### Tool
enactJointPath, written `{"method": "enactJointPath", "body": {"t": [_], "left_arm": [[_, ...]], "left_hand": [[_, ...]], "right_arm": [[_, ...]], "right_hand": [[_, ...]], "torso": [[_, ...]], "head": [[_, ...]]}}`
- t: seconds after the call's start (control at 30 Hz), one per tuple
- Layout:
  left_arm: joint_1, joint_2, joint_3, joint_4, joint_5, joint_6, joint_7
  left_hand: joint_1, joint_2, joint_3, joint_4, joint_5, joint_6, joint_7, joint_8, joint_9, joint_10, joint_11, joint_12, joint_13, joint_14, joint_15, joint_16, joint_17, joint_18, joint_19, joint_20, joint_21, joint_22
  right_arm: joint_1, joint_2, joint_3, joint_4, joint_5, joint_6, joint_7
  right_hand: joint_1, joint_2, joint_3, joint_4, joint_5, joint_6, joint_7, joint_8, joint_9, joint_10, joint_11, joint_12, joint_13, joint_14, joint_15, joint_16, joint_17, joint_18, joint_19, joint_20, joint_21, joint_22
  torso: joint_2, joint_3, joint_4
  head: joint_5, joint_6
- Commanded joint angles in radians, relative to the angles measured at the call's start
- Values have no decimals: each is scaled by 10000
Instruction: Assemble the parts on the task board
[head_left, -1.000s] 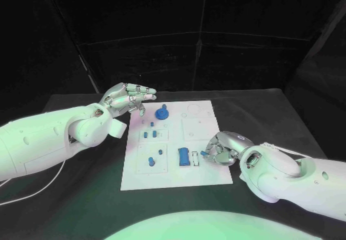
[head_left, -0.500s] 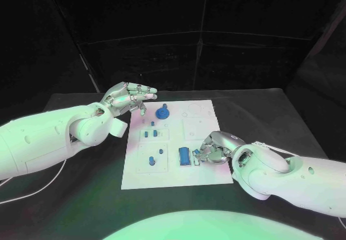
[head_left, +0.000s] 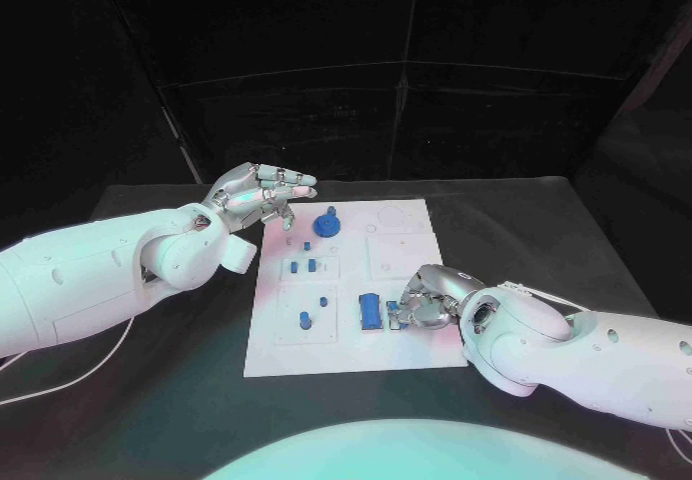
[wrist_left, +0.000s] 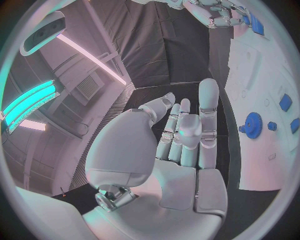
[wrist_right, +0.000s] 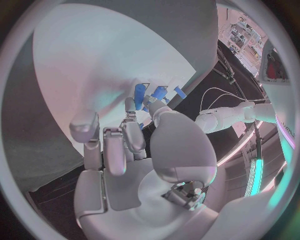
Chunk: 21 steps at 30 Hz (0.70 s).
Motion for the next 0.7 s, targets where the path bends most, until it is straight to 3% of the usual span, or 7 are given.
{"method": "enactJointPath", "body": {"t": [0.03,0.3,0.43,0.6,0.7], "left_arm": [[16,0,7,22,34,133,-44],[16,3,7,25,34,147,-86],[17,1,7,24,34,154,-98],[17,2,7,21,34,175,-113],[17,3,7,21,34,181,-116]], "left_hand": [[-14,51,-19,12,25,-60,1,63,9,-48,4,69,-8,-36,2,31,-10,79,5,52,-42,-10],[-14,51,-19,12,25,-60,1,63,9,-48,4,69,-8,-36,2,31,-10,79,5,52,-42,-10],[-14,51,-19,12,25,-60,1,63,9,-48,4,69,-8,-36,2,31,-10,79,5,52,-42,-10],[-14,51,-19,12,25,-60,1,63,9,-48,4,69,-8,-36,2,31,-10,79,5,52,-42,-10],[-14,51,-19,12,25,-60,1,63,9,-48,4,69,-8,-36,2,31,-10,79,5,52,-42,-10]], "right_arm": [[12,63,2,-9,105,177,-12],[12,164,3,-73,108,155,-23],[12,187,3,-86,108,97,-25],[12,189,3,-92,117,3,-22],[12,183,3,-87,125,-55,-13]], "right_hand": [[-82,-55,-24,45,23,72,25,28,10,45,9,23,10,853,-71,27,1602,-57,39,-16,62,8],[-240,-115,-231,250,23,72,28,49,40,40,9,13,13,849,-76,20,1590,-56,32,-29,45,-12],[-563,-229,-708,626,63,61,46,64,71,37,26,6,20,842,-63,5,1565,-53,17,-25,14,-49],[-677,-233,-1281,1015,-878,32,56,70,102,21,40,-13,23,835,-52,-10,1543,-45,-3,-11,-30,-98],[-706,-202,-1537,1228,-1214,18,57,74,117,17,42,-14,32,835,-50,-13,1542,-43,-5,-7,-43,-110]], "torso": [[0,0,-11],[6,1,-11],[-1,-1,-13],[-3,2,-17],[-4,2,-13]], "head": [[-1,2],[-3,-1],[-15,-2],[-15,2],[-10,-2]]}}
